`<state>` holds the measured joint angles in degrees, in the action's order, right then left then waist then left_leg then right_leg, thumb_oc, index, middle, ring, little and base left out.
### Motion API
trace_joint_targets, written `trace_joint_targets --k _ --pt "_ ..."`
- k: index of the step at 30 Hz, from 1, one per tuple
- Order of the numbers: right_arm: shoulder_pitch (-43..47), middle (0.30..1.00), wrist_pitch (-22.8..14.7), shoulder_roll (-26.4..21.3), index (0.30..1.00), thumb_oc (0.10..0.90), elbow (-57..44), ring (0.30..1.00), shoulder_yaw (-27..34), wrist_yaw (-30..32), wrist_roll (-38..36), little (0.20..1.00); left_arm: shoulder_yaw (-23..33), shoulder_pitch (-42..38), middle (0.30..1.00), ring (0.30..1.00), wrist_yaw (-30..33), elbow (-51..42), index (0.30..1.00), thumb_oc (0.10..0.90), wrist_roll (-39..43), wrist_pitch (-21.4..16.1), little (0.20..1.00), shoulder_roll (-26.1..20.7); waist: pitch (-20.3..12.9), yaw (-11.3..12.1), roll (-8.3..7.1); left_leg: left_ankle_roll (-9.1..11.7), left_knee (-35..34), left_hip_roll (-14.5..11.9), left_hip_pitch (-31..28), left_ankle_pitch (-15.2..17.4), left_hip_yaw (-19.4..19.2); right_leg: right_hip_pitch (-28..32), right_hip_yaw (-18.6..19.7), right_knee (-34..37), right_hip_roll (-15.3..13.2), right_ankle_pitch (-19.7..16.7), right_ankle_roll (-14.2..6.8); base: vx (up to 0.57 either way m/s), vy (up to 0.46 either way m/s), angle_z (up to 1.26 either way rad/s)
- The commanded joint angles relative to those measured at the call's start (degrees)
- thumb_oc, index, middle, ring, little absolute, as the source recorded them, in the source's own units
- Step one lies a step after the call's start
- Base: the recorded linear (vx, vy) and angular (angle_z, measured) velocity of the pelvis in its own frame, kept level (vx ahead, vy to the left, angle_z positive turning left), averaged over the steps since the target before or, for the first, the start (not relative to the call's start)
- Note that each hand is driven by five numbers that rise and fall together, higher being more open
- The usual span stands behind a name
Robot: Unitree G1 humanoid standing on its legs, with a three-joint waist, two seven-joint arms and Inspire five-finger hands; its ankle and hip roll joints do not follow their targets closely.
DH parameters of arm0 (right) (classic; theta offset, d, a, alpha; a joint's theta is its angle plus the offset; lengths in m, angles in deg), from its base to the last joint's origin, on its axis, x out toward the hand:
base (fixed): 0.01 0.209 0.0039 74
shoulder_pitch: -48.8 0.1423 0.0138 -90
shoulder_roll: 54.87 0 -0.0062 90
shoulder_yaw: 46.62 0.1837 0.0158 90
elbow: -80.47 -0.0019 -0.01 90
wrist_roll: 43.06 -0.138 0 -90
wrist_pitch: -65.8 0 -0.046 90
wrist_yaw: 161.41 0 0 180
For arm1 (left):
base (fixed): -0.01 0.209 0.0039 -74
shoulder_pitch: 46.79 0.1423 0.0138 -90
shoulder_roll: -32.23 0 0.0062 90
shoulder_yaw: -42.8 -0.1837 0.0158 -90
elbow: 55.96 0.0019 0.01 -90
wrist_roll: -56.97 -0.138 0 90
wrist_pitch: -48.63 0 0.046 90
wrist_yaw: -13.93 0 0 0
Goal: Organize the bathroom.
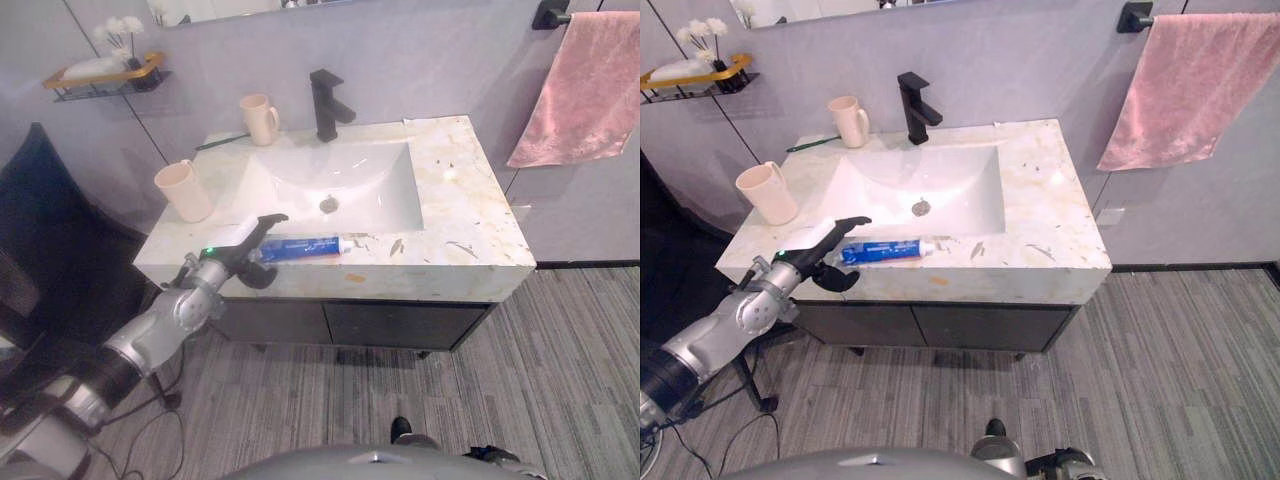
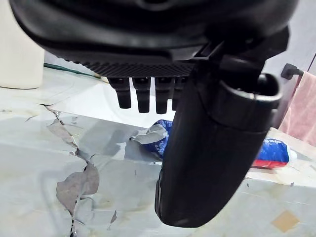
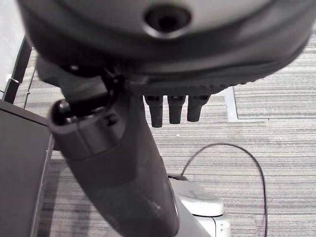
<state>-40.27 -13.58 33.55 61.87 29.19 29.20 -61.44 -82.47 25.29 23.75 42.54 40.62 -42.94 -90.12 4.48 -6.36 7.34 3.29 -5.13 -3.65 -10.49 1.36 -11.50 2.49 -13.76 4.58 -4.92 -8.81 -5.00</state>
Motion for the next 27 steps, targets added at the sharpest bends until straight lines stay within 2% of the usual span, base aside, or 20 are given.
trace_joint_targets --k 1,27 --pt "3.14 0.9 -0.87 0.88 0.9 0.8 3.29 0.9 -0.43 1.38 0.99 0.9 11.64 -9.03 0.9 0.9 7.83 -4.43 0.9 0.8 0.42 -3.61 0.9 -6.25 -0.91 -0.55 -1.42 -3.78 3.65 3.47 1.32 3.48 -6.21 1.72 4.02 -6.17 1.19 12.88 -2.36 0.0 0.0 0.0" --pt "3.1 0.9 -0.91 1.18 0.9 0.8 3.23 0.9 -0.09 1.55 0.12 0.9 13.62 -8.92 0.9 0.9 7.96 -6.9 0.9 0.8 2.42 -4.69 0.9 -8.16 -0.81 -0.26 -1.5 -3.83 3.75 3.43 1.29 3.5 -6.25 1.66 4.08 -6.21 1.2 12.73 -2.4 0.0 0.0 0.0"
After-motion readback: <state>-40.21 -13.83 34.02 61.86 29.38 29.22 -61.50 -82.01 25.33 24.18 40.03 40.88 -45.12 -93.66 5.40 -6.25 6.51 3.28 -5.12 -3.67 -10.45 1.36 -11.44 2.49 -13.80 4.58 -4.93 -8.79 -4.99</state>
